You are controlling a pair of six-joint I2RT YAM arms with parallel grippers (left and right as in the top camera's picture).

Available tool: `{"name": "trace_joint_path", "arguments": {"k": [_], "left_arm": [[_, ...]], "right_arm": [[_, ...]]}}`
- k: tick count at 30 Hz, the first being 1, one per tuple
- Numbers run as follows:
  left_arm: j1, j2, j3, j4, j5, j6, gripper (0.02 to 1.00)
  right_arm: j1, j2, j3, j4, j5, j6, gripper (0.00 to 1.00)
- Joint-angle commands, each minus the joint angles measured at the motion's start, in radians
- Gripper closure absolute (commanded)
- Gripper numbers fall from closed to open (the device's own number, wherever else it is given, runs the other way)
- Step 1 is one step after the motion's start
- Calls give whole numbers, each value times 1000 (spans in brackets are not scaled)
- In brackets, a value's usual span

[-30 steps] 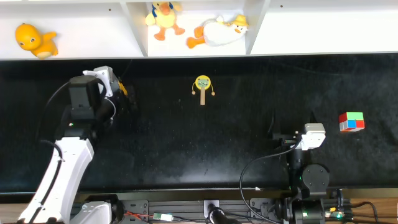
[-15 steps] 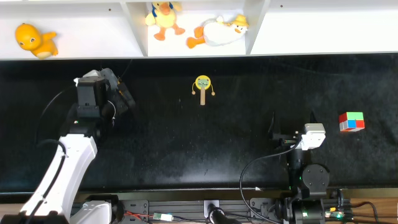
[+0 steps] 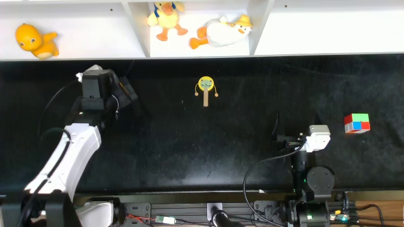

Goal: Store Toys

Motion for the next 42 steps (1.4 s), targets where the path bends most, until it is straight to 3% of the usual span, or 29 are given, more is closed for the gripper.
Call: {"name": "trace_joint_path", "arguments": {"k": [1,12,24,34,42], "left_arm": [[-7,33,27,33,-35,-17,18],[-7,83,27,66,-82,-7,27],[-7,83,27,103,-87,28,242],[-7,80,27,47,-85,47,551],[-7,8,27,-32,-87,110,619]], "right_arm": [[-1,-10,-14,5,-7,7,5],[-1,-10,-14,5,-7,7,7],[-1,-10,-14,5,-7,7,5],[-1,-10,-14,5,-7,7,5],[-1,-10,-14,5,-7,7,5]]}}
